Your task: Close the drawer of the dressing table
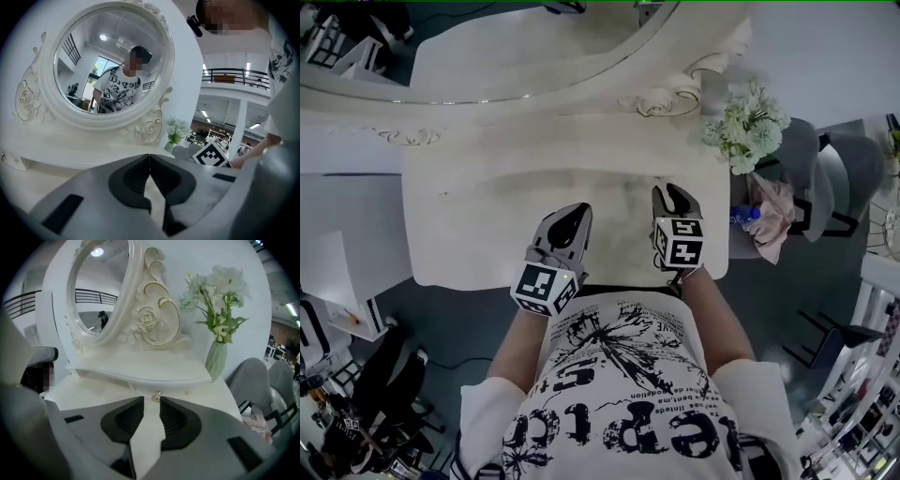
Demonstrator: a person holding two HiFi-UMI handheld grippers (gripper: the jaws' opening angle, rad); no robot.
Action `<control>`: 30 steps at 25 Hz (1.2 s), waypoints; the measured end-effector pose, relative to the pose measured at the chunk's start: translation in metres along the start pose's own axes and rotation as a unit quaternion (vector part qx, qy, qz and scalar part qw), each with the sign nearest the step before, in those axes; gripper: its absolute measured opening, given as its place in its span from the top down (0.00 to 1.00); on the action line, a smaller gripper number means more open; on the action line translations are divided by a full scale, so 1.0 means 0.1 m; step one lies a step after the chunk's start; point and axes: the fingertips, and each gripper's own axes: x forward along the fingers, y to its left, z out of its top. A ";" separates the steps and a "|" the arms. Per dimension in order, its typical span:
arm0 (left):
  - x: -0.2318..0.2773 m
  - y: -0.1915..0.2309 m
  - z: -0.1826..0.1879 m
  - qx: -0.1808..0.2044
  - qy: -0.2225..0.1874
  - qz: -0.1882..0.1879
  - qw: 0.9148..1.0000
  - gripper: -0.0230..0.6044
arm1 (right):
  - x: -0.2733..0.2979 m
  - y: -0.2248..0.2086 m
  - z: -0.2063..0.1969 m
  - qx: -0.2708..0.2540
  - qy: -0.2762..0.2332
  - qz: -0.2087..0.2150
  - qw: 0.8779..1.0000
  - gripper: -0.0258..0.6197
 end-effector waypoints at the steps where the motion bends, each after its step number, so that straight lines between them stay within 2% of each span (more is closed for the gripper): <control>1: -0.03 -0.02 0.01 0.002 0.000 -0.003 1.000 0.93 | -0.07 0.02 0.01 -0.001 -0.004 -0.002 1.000 0.79; 4: -0.10 -0.08 0.04 0.008 -0.001 -0.006 1.000 0.93 | -0.29 0.09 0.09 0.000 -0.022 -0.005 1.000 0.79; 7: -0.14 -0.10 0.13 0.019 -0.012 -0.007 1.000 0.93 | -0.48 0.12 0.26 -0.003 -0.052 -0.009 0.999 0.85; 10: -0.22 -0.12 0.26 0.031 -0.023 -0.002 0.999 0.93 | -0.74 0.17 0.46 -0.032 -0.097 -0.016 0.995 0.90; 14: -0.29 -0.14 0.47 0.045 -0.045 0.003 0.998 0.93 | -1.08 0.26 0.77 -0.083 -0.169 -0.017 0.982 0.93; 19: -0.43 -0.12 0.80 0.071 -0.073 0.014 0.995 0.93 | -1.44 0.37 1.11 -0.084 -0.236 0.008 0.968 0.93; 23: -0.54 -0.08 1.05 0.079 -0.093 0.030 0.992 0.93 | -1.72 0.43 1.35 -0.073 -0.295 0.023 0.952 0.94; 26: -0.59 -0.06 1.20 0.088 -0.101 0.038 0.990 0.93 | -1.82 0.50 1.47 -0.070 -0.315 0.037 0.946 0.94; 30: -0.62 -0.08 1.26 0.106 -0.104 0.037 0.988 0.93 | -1.83 0.59 1.50 -0.081 -0.315 0.052 0.944 0.94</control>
